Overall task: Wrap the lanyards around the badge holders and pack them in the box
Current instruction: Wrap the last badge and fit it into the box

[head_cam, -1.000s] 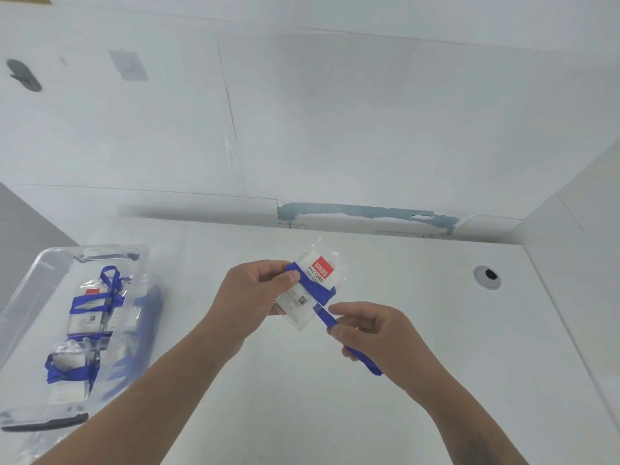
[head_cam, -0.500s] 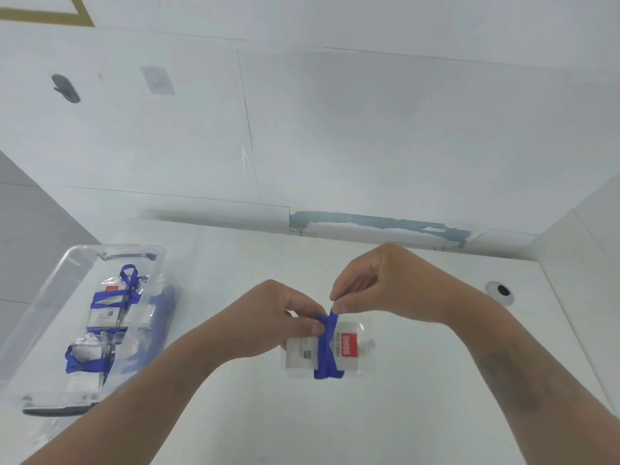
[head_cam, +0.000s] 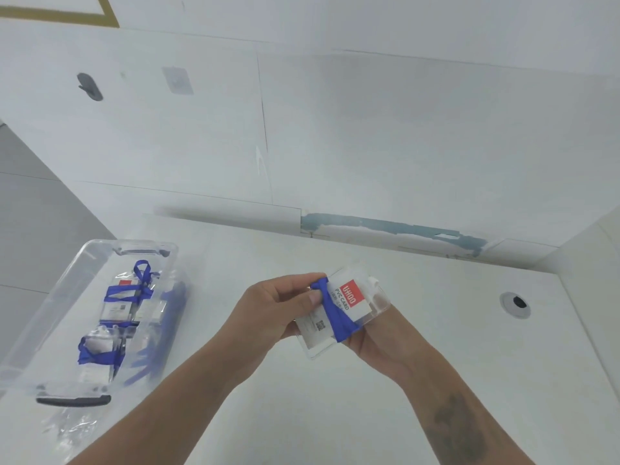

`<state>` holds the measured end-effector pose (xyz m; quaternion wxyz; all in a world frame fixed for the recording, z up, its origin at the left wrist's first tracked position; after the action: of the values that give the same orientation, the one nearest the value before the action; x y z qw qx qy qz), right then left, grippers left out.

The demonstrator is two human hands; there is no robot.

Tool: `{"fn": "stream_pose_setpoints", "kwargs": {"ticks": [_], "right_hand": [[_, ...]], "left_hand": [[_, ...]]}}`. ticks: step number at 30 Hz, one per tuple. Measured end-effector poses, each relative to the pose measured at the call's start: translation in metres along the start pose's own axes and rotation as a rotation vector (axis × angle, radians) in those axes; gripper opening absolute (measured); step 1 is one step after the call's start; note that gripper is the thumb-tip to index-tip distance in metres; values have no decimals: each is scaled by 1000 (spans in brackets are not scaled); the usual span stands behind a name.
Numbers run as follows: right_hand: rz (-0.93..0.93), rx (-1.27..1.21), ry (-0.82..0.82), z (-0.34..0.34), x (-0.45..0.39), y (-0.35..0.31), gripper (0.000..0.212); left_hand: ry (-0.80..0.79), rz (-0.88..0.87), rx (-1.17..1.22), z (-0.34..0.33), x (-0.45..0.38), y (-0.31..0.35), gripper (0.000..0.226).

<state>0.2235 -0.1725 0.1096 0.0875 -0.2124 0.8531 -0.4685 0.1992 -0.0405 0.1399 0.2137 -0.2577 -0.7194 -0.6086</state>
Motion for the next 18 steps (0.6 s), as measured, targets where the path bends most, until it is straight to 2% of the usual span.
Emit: {"fn": "stream_pose_setpoints", "kwargs": {"ticks": [1,4,6,8,9,12,14,18], "right_hand": [[-5,-3,20,2,0,2,62],[-39,10,165,9,0,1,35],[-88,-17,243,15,1,2,48],[-89,-16,239,13,3,-3,64],[-65,43,217,13,3,-7,59],[54,381,177,15,1,-22,27],[106,536,257,25,0,-30,27],[172,655,364,35,3,-41,33]], "left_hand": [[2,1,-3,0,0,-2,23],[69,0,71,2,-2,-4,22],[157,1,112,5,-5,-6,20],[228,-1,130,5,-7,-7,18],[243,-4,150,3,-8,-8,18],[249,-10,207,-4,-9,-10,18],[263,-1,201,-6,-11,-13,17],[235,40,119,-5,-17,-15,15]]}}
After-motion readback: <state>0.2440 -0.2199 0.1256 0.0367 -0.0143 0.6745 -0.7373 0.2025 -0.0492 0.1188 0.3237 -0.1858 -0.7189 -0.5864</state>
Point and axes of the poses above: each hand's wrist, its own x-axis away from the middle knuckle, its own z-axis out of the back of the hand, y = z × x, the point moved 7 cm from there along -x, towards the middle knuckle, and after that the axes turned 15 degrees about z, right-handed, at the moved point
